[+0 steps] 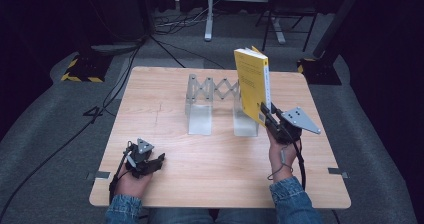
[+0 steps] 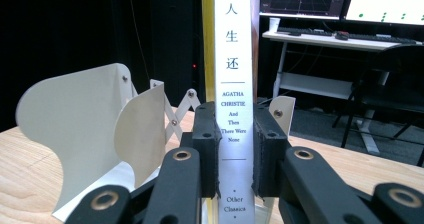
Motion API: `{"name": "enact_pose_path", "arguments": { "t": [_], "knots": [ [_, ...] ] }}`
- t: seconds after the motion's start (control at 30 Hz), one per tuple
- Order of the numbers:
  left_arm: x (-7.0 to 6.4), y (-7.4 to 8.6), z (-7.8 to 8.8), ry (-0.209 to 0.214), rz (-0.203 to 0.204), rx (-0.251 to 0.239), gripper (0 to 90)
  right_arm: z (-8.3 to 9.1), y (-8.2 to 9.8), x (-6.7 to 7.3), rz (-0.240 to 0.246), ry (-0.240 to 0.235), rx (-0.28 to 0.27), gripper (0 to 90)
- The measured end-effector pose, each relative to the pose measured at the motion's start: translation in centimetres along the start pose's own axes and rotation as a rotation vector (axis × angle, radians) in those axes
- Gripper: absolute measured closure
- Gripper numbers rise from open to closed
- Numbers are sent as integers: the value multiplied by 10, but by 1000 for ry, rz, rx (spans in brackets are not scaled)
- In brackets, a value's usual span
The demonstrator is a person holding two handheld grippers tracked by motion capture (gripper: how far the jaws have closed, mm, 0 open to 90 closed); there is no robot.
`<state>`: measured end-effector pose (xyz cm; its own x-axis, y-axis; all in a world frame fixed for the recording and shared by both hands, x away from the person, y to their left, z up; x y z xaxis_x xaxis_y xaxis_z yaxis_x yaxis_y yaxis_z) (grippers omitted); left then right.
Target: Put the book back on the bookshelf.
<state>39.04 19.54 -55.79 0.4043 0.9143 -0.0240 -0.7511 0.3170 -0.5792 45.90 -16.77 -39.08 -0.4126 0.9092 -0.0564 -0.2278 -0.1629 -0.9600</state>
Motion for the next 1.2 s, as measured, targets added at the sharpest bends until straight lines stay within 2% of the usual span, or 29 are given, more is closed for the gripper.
{"name": "enact_pose_path", "arguments": {
  "t": [0.17,0.53,0.63,0.97,1.2],
  "knots": [
    [0,0,0,-1,0,1,436,-11,3,1,-13,1,16,765],
    [0,0,0,-2,-6,2,436,-30,14,-1,-48,34,46,764],
    [0,0,0,-1,0,1,436,-33,16,-1,-55,34,35,763],
    [1,1,1,-6,-4,-2,434,-38,24,7,-41,32,32,759],
    [0,1,1,-6,-1,-3,434,-43,36,12,-42,18,61,756]
  ]
}}
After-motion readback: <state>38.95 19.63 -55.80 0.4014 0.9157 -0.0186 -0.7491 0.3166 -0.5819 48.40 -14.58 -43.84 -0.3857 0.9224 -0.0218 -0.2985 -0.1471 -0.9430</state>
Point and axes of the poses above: each handheld gripper's, and its own axes: z roughly backward along the jaws, y roughly out of its underside, x roughly to its left, the point moved 8 cm from there along -z, roughly forward along the jaws, and after that the axes turned 9 degrees about x, right-handed, at the moved point
